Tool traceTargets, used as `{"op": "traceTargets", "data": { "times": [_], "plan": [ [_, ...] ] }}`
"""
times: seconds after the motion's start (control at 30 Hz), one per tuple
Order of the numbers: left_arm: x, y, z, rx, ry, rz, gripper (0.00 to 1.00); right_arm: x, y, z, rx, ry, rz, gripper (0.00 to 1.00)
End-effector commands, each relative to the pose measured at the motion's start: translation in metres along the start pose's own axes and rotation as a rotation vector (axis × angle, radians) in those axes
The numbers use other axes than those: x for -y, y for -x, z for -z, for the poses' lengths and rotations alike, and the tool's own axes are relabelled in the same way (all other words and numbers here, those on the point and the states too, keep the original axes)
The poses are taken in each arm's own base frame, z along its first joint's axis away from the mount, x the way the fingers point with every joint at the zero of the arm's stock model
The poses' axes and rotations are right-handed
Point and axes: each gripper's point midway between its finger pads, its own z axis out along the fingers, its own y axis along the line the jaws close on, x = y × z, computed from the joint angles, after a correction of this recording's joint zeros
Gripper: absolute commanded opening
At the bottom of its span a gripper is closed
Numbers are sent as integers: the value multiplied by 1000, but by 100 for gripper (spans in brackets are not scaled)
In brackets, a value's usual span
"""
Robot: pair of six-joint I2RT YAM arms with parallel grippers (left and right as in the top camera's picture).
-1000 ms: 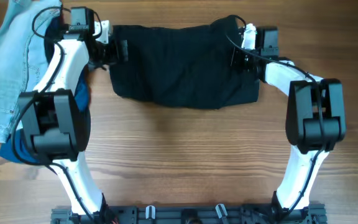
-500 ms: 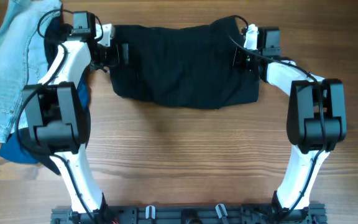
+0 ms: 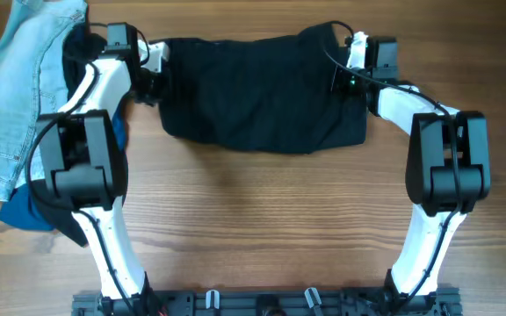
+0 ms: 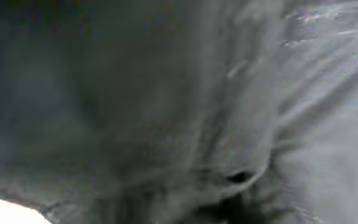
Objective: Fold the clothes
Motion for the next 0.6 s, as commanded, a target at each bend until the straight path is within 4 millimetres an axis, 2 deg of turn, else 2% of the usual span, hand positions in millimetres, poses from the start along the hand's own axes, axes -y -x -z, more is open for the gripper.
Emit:
{"op": "traceTargets", "data": {
  "times": [0.0, 0.13, 0.3, 0.47, 0.57],
  "plan": [
    [20, -13, -7, -55, -112, 15, 4, 26, -21, -15, -41, -49, -40, 4],
    [26, -19, 3, -81, -117, 30, 4, 41, -31, -19, -64, -67, -66, 4],
    [44, -11, 39, -34, -114, 2, 4, 53, -36, -16, -85, -85, -88, 4],
    [64, -1, 74, 40, -115, -45, 4, 52, -41, -15, -105, -80, -95, 4],
    [80, 4, 81, 66, -123, -59, 4, 49, -42, -15, -112, -62, -97, 4]
  ]
}}
